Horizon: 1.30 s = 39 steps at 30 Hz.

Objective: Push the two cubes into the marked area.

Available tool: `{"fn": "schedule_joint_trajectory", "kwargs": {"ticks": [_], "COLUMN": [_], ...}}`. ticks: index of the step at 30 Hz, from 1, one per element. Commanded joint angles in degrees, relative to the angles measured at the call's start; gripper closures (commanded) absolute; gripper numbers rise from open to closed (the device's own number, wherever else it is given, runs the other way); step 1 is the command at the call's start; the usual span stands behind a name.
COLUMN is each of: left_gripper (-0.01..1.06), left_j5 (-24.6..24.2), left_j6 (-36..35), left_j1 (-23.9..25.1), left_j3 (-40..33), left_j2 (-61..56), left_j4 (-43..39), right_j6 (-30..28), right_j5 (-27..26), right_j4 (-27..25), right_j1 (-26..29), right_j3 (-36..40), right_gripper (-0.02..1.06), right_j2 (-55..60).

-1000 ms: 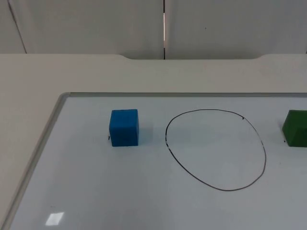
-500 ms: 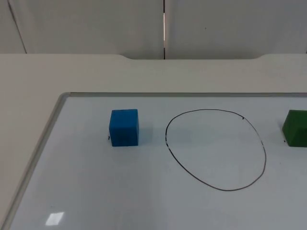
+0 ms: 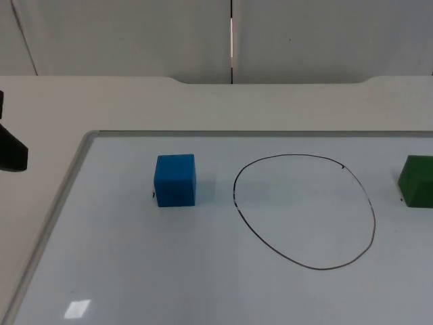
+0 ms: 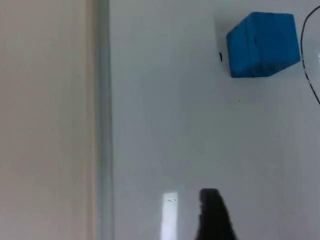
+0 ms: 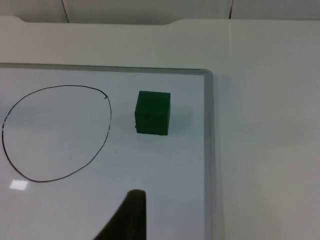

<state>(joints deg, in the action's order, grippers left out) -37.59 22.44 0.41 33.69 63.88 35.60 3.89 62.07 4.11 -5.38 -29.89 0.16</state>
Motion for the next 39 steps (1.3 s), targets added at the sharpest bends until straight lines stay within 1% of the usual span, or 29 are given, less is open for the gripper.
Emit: {"fn": "schedule_joint_trajectory", "kwargs": {"ticks": [1,4,5,6,7,11,12,17,19,22,23,26,29,32,34,35,37,39], "left_gripper": [0.7,0.98,0.98,1.04,1.05,1.05,1.05,1.05,1.05,1.05,1.05,1.05,1.05,1.05,1.05,1.05,1.05,1.05], "left_j5": [0.0,0.0,0.0,0.0,0.0,0.7,0.7,0.8,0.8,0.8,0.8,0.8,0.8,1.1,2.6,2.6,5.7,8.6], "left_j6": [4.6,12.4,12.4,14.2,16.4,21.8,21.8,28.9,30.1,34.2,34.2,37.8,39.7,41.4,41.4,41.4,40.8,40.0], "left_j1": [0.1,0.1,0.1,0.1,0.1,0.1,0.1,0.1,0.1,0.1,0.1,0.1,0.0,-2.1,-4.5,-4.5,-7.1,-8.7], "left_j3": [0.4,0.4,0.4,0.4,0.4,0.4,0.4,0.4,0.4,0.4,0.4,0.4,0.4,1.3,2.9,2.9,4.9,6.1], "left_j2": [1.1,2.7,2.7,3.2,3.9,7.3,7.3,14.0,15.5,19.5,19.5,23.1,25.6,28.6,30.7,30.7,32.5,33.8], "left_j4": [5.3,13.1,13.1,15.1,17.3,23.6,23.6,30.5,31.5,35.3,35.3,38.5,40.4,41.5,41.5,41.5,41.5,41.5], "right_j6": [-0.4,-0.4,-0.4,-0.4,-0.4,-0.4,-0.4,-0.4,-0.4,-0.4,-0.4,-0.4,-0.4,-0.4,-0.4,-0.4,-0.4,-0.4], "right_j5": [-0.3,-0.3,-0.3,-0.3,-0.3,-0.3,-0.3,-0.3,-0.3,-0.3,-0.3,-0.3,-0.3,-0.3,-0.3,-0.3,-0.3,-0.3], "right_j4": [-0.2,-0.2,-0.2,-0.2,-0.2,-0.2,-0.2,-0.2,-0.2,-0.2,-0.2,-0.2,-0.2,-0.2,-0.2,-0.2,-0.2,-0.2], "right_j1": [0.4,0.4,0.4,0.4,0.4,0.4,0.4,0.4,0.4,0.4,0.4,0.4,0.4,0.4,0.4,0.4,0.4,0.4], "right_j3": [0.4,0.4,0.4,0.4,0.4,0.4,0.4,0.4,0.4,0.4,0.4,0.4,0.4,0.4,0.4,0.4,0.4,0.4], "right_gripper": [-0.01,-0.01,-0.01,-0.01,-0.01,-0.01,-0.01,-0.01,-0.01,-0.01,-0.01,-0.01,-0.01,-0.01,-0.01,-0.01,-0.01,-0.01], "right_j2": [-0.2,-0.2,-0.2,-0.2,-0.2,-0.2,-0.2,-0.2,-0.2,-0.2,-0.2,-0.2,-0.2,-0.2,-0.2,-0.2,-0.2,-0.2]}}
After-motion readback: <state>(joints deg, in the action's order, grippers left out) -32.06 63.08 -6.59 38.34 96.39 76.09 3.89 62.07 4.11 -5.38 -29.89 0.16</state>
